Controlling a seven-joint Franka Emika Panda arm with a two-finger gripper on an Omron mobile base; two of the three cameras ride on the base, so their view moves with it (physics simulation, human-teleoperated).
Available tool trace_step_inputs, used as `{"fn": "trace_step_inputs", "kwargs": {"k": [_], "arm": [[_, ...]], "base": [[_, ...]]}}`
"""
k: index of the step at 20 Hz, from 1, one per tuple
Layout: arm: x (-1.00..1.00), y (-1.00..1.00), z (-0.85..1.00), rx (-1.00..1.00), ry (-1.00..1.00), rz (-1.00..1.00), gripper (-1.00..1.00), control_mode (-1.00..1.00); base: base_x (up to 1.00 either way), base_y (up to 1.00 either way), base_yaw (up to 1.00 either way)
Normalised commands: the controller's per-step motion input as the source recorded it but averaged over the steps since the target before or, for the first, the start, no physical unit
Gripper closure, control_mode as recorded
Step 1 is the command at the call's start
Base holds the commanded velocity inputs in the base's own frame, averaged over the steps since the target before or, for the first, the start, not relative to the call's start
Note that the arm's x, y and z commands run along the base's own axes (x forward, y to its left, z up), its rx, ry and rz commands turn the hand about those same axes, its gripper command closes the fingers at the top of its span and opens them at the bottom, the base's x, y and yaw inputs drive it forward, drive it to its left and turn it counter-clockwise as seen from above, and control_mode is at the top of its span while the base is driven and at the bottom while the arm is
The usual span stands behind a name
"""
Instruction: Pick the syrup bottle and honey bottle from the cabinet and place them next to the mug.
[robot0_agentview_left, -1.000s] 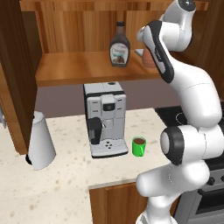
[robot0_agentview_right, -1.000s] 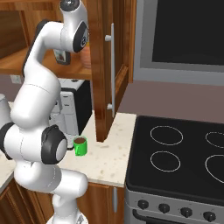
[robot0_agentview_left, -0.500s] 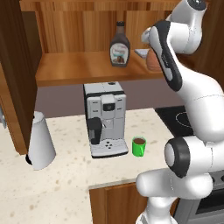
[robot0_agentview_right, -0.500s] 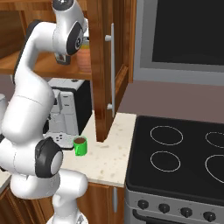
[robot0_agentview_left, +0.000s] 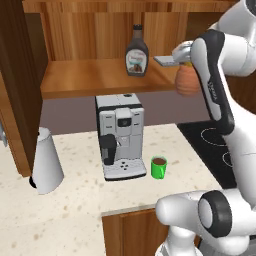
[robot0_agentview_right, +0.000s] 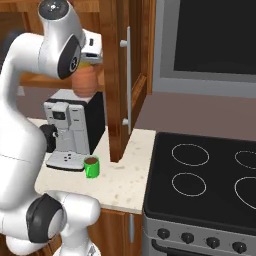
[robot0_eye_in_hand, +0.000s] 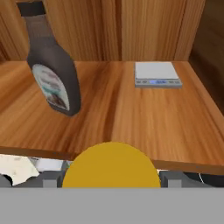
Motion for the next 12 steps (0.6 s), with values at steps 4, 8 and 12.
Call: {"fn": "trace_step_inputs", "kwargs": {"k": [4,8,12], "arm": [[-0.99,0.0,-0.47,0.0,0.01,0.25,1.0,-1.0],[-0.9,0.0,-0.64,0.0,0.0,0.27,1.0,-1.0],[-0.77,0.0,-0.63,0.0,0.0,0.23,1.0,-1.0]], "base": [[0.0,0.0,0.0],[0.0,0.0,0.0],[0.0,0.0,0.0]]}}
